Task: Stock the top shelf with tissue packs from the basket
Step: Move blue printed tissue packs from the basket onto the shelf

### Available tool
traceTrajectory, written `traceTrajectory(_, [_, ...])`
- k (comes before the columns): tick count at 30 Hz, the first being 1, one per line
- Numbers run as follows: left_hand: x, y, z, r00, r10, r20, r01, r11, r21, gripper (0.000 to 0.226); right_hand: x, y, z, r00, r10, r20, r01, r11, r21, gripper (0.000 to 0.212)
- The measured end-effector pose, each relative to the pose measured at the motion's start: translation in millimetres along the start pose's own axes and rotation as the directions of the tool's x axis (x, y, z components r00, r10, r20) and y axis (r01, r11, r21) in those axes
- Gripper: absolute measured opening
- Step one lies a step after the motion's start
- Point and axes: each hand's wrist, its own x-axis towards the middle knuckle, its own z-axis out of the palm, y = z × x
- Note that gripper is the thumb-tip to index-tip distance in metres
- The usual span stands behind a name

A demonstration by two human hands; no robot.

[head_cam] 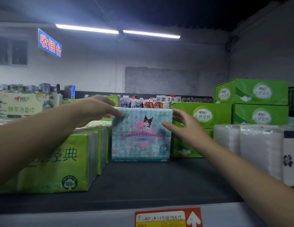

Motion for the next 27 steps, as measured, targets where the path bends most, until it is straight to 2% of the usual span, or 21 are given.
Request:
traceTrajectory(7, [1.3, 13.1, -0.9, 0.997, 0.068, -0.032, -0.07, 0.996, -0.056, 0.061, 3.0, -3.6, -8.8, 0.997, 0.039, -0.06, -0.035, 0.998, 0.06, 0.072])
traceTrajectory(13, [-5.1, 26.9, -4.0, 0.994, 0.108, -0.035, -0.108, 0.994, 0.012, 0.059, 3.1, -13.0, -18.0, 0.996, 0.06, -0.07, -0.052, 0.993, 0.101, 0.069])
traceTrajectory(19, [-15.1, 43.3, -12.3, 0.989, 0.149, -0.021, -0.148, 0.989, 0.019, 0.056, -0.1, -36.1, -28.0, 0.996, 0.076, 0.045, -0.083, 0.975, 0.207, 0.056])
traceTrajectory(27, [-32.8, 55.5, -19.4, 0.981, 0.191, 0.012, -0.192, 0.981, 0.013, 0.055, -8.2, -61.7, -38.7, 0.996, 0.017, 0.088, -0.028, 0.991, 0.128, 0.049])
